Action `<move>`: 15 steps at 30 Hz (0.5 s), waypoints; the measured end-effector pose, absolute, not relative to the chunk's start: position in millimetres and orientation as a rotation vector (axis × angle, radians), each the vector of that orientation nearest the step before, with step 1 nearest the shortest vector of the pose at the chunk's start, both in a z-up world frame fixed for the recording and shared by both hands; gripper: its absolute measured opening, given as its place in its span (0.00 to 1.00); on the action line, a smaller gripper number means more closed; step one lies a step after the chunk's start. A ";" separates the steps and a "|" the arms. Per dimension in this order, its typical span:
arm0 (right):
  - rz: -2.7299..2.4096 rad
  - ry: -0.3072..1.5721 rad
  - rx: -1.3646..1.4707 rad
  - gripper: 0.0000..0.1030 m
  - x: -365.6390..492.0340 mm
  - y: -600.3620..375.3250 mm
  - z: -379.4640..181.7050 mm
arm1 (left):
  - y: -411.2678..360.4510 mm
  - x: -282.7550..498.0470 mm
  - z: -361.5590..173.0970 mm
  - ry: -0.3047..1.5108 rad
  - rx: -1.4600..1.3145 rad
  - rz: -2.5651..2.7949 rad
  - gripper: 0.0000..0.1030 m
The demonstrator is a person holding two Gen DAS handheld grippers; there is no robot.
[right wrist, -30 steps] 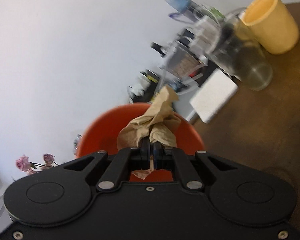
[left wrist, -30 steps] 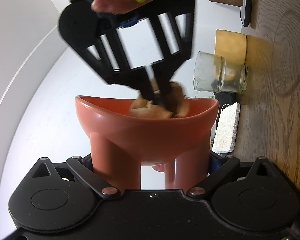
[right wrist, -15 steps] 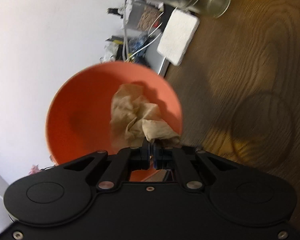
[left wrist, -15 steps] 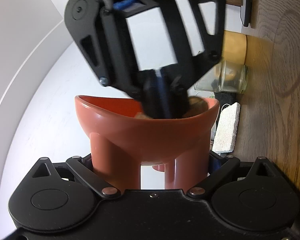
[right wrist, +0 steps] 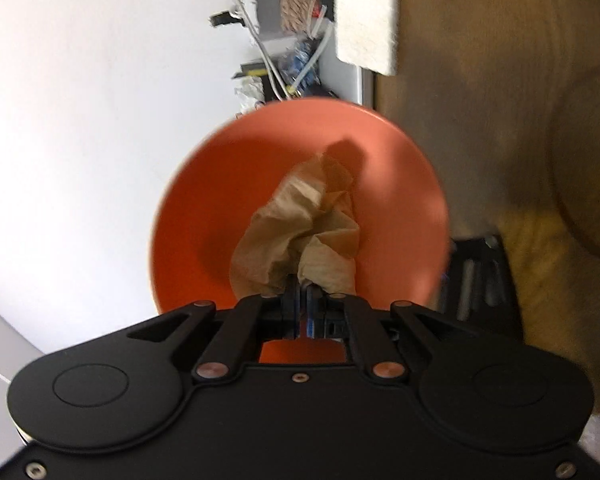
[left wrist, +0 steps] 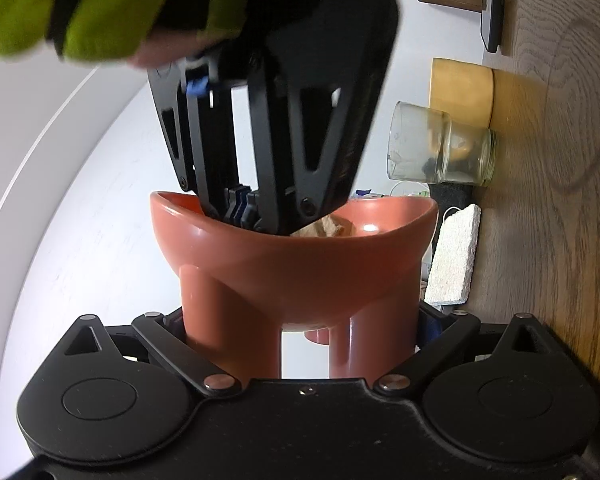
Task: Clean bowl
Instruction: 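Rub the paper towel along the bowl's inner wall with the right gripper, then tilt the bowl toward the right gripper while it wipes the bowl bottom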
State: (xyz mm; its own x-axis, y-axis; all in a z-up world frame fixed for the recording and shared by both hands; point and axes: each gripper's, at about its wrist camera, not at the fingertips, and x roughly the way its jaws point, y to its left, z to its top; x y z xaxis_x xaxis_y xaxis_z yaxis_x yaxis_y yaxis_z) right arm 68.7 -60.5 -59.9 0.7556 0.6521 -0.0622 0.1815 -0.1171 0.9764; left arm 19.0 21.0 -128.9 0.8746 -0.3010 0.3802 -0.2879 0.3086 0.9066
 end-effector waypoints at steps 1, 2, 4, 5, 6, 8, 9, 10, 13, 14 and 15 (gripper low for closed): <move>0.431 0.667 1.676 0.05 72.2 -61.8 -55.1 | 20.4 19.4 -129.0 -0.543 1.276 -0.009 0.93; 0.401 0.661 1.683 0.05 73.8 -63.5 -52.2 | 19.9 19.9 -129.1 -0.543 1.276 -0.009 0.93; 0.346 0.651 1.692 0.05 74.9 -67.0 -48.9 | 19.5 20.1 -129.3 -0.543 1.276 -0.009 0.93; 0.297 0.644 1.692 0.05 75.9 -69.1 -47.5 | 19.4 20.1 -129.3 -0.543 1.276 -0.009 0.93; 0.271 0.646 1.691 0.05 77.6 -70.0 -48.1 | 19.2 20.2 -129.4 -0.543 1.276 -0.009 0.93; 0.205 0.659 1.680 0.05 81.9 -72.6 -49.8 | 18.6 20.2 -129.6 -0.543 1.276 -0.009 0.93; 0.179 0.666 1.669 0.05 82.8 -73.5 -50.5 | 18.6 20.2 -129.6 -0.543 1.276 -0.009 0.93; 0.161 0.671 1.654 0.05 82.6 -74.4 -50.5 | 18.6 20.4 -129.6 -0.542 1.276 -0.008 0.93; 0.120 0.683 1.587 0.05 80.8 -76.2 -50.6 | 18.4 20.9 -129.7 -0.541 1.277 -0.006 0.93; 0.115 0.686 1.572 0.05 79.3 -77.4 -50.5 | 18.2 20.8 -129.8 -0.541 1.277 -0.006 0.93; 0.112 0.694 1.558 0.05 77.8 -78.1 -50.5 | 18.1 20.8 -129.9 -0.541 1.277 -0.006 0.93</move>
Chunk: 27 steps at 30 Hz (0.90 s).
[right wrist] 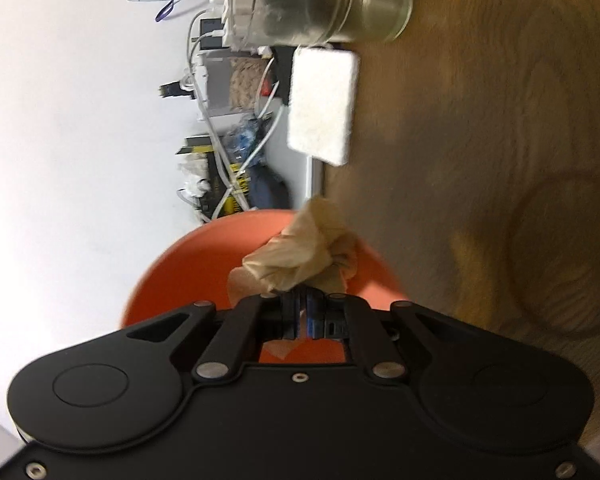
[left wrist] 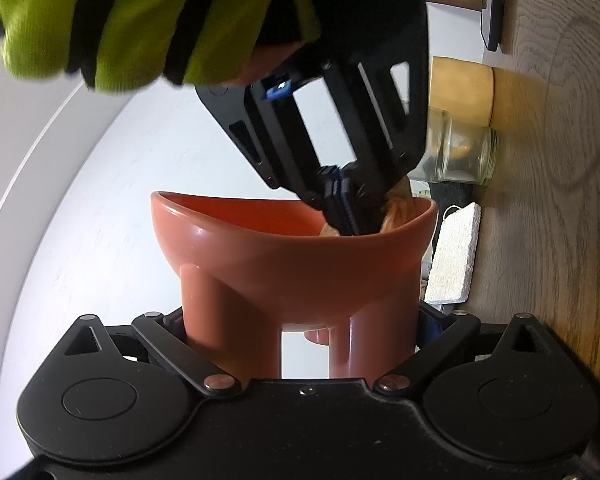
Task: Clean bowl
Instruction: 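Tilt the bowl toward the right gripper while it wipes the bowl bottom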
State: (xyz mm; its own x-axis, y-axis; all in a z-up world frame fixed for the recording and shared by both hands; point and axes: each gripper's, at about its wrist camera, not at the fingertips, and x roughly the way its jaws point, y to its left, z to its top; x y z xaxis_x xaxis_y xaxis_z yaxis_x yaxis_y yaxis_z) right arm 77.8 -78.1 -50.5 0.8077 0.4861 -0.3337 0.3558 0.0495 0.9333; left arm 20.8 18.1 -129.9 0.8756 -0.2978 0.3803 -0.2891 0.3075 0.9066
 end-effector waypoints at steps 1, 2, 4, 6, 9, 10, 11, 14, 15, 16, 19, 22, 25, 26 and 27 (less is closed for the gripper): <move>0.106 0.713 1.550 0.05 75.4 -79.0 -51.2 | 18.0 20.6 -129.9 -0.541 1.277 -0.006 0.93; 0.107 0.718 1.546 0.05 74.0 -79.4 -51.5 | 18.1 20.4 -129.9 -0.541 1.277 -0.006 0.93; 0.120 0.740 1.538 0.05 71.2 -80.4 -54.8 | 18.1 20.2 -130.0 -0.541 1.277 -0.006 0.93; 0.142 0.755 1.543 0.05 67.2 -81.9 -60.2 | 18.2 20.0 -130.1 -0.541 1.277 -0.006 0.93; 0.180 0.773 1.540 0.05 60.2 -83.2 -64.6 | 18.2 19.8 -130.3 -0.540 1.277 -0.004 0.93; 0.191 0.775 1.537 0.05 56.9 -81.7 -65.8 | 18.2 19.7 -130.3 -0.539 1.277 -0.004 0.93; 0.206 0.778 1.532 0.05 53.3 -80.1 -67.0 | 18.1 19.8 -130.4 -0.539 1.278 -0.002 0.93; 0.297 0.782 1.514 0.05 46.5 -72.6 -61.9 | 18.1 19.9 -130.5 -0.536 1.279 0.001 0.93; 0.325 0.782 1.509 0.05 45.3 -70.2 -59.1 | 18.0 20.0 -130.5 -0.535 1.279 0.002 0.93; 0.352 0.782 1.504 0.05 44.0 -67.7 -56.3 | 18.0 20.0 -130.5 -0.534 1.280 0.004 0.93; 0.399 0.762 1.461 0.05 37.0 -60.8 -42.8 | 18.1 19.8 -130.6 -0.532 1.280 0.005 0.93; 0.415 0.771 1.445 0.05 33.4 -54.4 -38.4 | 18.6 19.2 -130.4 -0.531 1.281 0.005 0.93; 0.407 0.795 1.430 0.05 31.9 -46.2 -42.2 | 18.2 20.9 -129.5 -0.531 1.281 0.006 0.93; 0.404 0.787 1.420 0.05 31.1 -45.3 -41.3 | 18.1 21.5 -129.2 -0.531 1.281 0.006 0.93; 0.405 0.788 1.421 0.05 31.3 -45.4 -41.2 | 18.3 21.3 -129.1 -0.531 1.281 0.006 0.93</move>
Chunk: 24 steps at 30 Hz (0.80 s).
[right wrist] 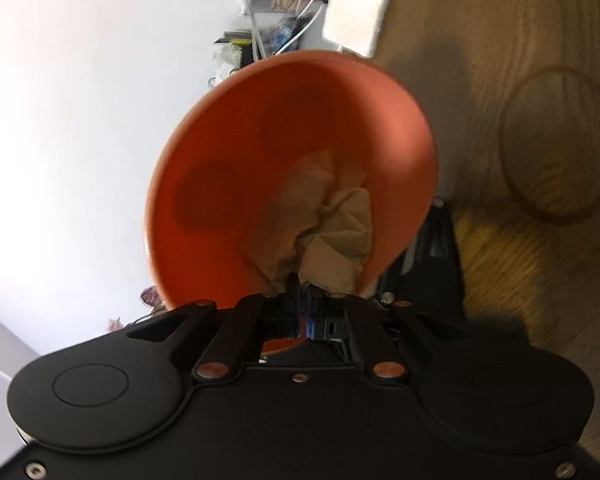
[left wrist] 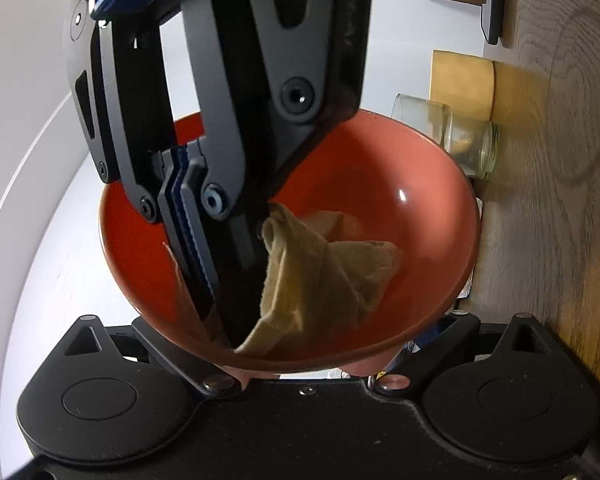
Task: Clean bowl
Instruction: 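Tilt the bowl toward the right gripper while it wipes the bowl bottom, then scrub the paper towel around the bowl interior with the right gripper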
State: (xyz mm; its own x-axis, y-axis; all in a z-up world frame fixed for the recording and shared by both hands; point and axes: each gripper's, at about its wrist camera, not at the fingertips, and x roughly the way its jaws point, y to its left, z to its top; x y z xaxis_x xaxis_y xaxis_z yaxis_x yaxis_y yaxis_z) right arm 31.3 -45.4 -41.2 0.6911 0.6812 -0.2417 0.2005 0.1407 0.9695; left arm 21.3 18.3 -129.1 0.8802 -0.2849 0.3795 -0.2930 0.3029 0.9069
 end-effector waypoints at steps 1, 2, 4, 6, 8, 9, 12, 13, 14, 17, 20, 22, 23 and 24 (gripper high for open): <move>0.408 0.793 1.428 0.05 32.6 -46.1 -41.4 | 18.4 21.0 -129.0 -0.531 1.281 0.006 0.93; 0.410 0.795 1.432 0.05 33.1 -46.6 -41.8 | 18.6 20.9 -128.9 -0.531 1.281 0.005 0.93; 0.416 0.799 1.445 0.05 33.5 -47.8 -43.4 | 18.8 20.5 -128.7 -0.532 1.281 0.006 0.93; 0.416 0.796 1.444 0.05 33.2 -48.3 -42.8 | 19.2 20.1 -128.4 -0.533 1.280 0.006 0.93; 0.414 0.793 1.445 0.05 33.1 -50.1 -43.7 | 19.5 19.7 -128.2 -0.533 1.280 0.006 0.93; 0.416 0.786 1.450 0.05 33.8 -51.4 -42.6 | 19.6 19.6 -128.1 -0.533 1.280 0.006 0.93; 0.410 0.750 1.449 0.05 35.3 -53.9 -38.2 | 20.1 19.1 -127.7 -0.533 1.280 0.006 0.93; 0.408 0.735 1.449 0.05 35.9 -55.2 -36.4 | 20.3 18.9 -127.6 -0.533 1.280 0.006 0.93; 0.410 0.717 1.452 0.05 36.7 -58.1 -33.7 | 20.5 18.8 -127.5 -0.533 1.280 0.005 0.93; 0.417 0.660 1.466 0.05 40.2 -63.4 -27.2 | 20.5 18.9 -127.4 -0.533 1.281 0.005 0.93; 0.403 0.618 1.457 0.05 41.4 -68.3 -21.3 | 20.7 19.3 -127.6 -0.533 1.281 0.005 0.93; 0.371 0.597 1.455 0.05 41.2 -74.2 -20.6 | 21.0 20.9 -128.0 -0.533 1.281 0.005 0.93; 0.346 0.584 1.460 0.05 42.4 -79.8 -22.6 | 20.4 21.2 -126.5 -0.533 1.281 0.005 0.93; 0.327 0.579 1.465 0.05 43.6 -83.0 -25.9 | 19.4 22.1 -126.8 -0.533 1.281 0.005 0.93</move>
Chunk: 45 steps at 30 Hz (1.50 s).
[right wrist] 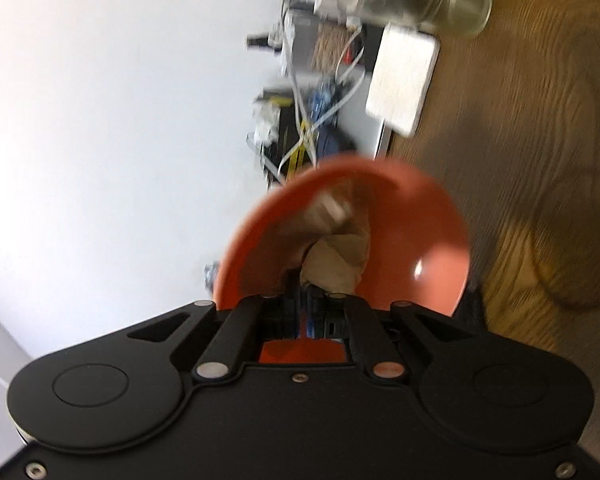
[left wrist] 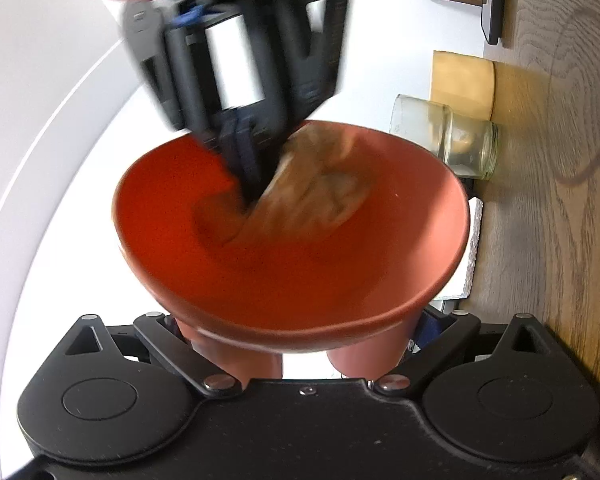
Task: Clean bowl
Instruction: 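Scrub the paper towel around the bowl interior with the right gripper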
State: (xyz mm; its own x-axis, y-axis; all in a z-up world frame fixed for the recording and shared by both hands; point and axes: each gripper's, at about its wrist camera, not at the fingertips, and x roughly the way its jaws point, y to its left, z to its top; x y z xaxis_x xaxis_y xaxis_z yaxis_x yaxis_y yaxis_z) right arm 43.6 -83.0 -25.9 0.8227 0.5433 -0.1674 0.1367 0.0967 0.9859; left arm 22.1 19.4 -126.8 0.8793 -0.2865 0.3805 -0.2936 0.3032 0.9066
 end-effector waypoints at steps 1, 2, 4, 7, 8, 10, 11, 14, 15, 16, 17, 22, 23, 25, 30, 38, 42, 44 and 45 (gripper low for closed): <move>0.310 0.574 1.468 0.05 44.9 -85.5 -29.0 | 17.7 23.8 -127.8 -0.533 1.281 0.005 0.93; 0.283 0.569 1.473 0.05 44.4 -89.9 -33.7 | 15.6 25.9 -128.3 -0.533 1.281 0.005 0.93; 0.254 0.578 1.486 0.05 41.1 -94.4 -40.9 | 14.2 27.6 -128.5 -0.533 1.281 0.005 0.93; 0.245 0.606 1.486 0.05 49.5 -98.4 -57.9 | 14.3 27.6 -128.5 -0.533 1.281 0.005 0.93; 0.244 0.617 1.481 0.05 57.3 -98.7 -65.7 | 14.5 27.5 -128.5 -0.533 1.281 0.005 0.93; 0.248 0.644 1.469 0.05 57.8 -95.1 -73.1 | 14.4 27.9 -128.7 -0.533 1.281 0.005 0.93; 0.250 0.657 1.463 0.05 57.6 -93.4 -76.7 | 14.5 28.0 -128.7 -0.533 1.281 0.005 0.93; 0.258 0.680 1.447 0.05 51.5 -90.5 -81.1 | 14.8 27.8 -128.4 -0.533 1.281 0.005 0.93; 0.262 0.688 1.441 0.05 49.3 -88.9 -82.8 | 14.9 27.6 -128.3 -0.533 1.281 0.005 0.93; 0.268 0.695 1.430 0.05 46.2 -85.1 -83.3 | 15.0 27.5 -128.2 -0.533 1.281 0.005 0.93; 0.275 0.703 1.419 0.05 43.1 -81.4 -83.7 | 15.1 27.3 -128.1 -0.533 1.281 0.005 0.93; 0.308 0.736 1.403 0.05 36.2 -68.1 -83.1 | 15.6 26.6 -127.6 -0.533 1.281 0.005 0.93; 0.316 0.744 1.407 0.05 35.5 -65.7 -82.8 | 15.6 26.5 -127.5 -0.533 1.281 0.005 0.93; 0.336 0.751 1.403 0.05 34.4 -60.9 -80.3 | 15.8 26.2 -127.2 -0.533 1.281 0.005 0.93; 0.385 0.740 1.401 0.05 33.3 -50.9 -73.7 | 15.9 25.6 -127.0 -0.533 1.281 0.005 0.93; 0.501 0.680 1.416 0.05 27.6 -43.9 -56.0 | 16.2 25.4 -127.0 -0.533 1.281 0.005 0.93; 0.513 0.638 1.408 0.05 27.2 -47.6 -46.9 | 16.2 25.3 -127.0 -0.533 1.281 0.005 0.93; 0.499 0.614 1.396 0.05 29.0 -50.1 -43.3 | 16.2 25.3 -127.0 -0.533 1.281 0.005 0.93; 0.485 0.602 1.386 0.05 29.7 -52.3 -41.9 | 16.2 25.4 -126.9 -0.533 1.281 0.005 0.93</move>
State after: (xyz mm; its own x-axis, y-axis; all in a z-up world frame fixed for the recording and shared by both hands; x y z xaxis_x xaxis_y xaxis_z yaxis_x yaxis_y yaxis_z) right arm 29.7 -52.3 -41.9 0.7590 0.6421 -0.1080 0.0311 0.1300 0.9910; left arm 25.4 16.2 -126.9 0.8795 -0.2862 0.3803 -0.2935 0.3028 0.9067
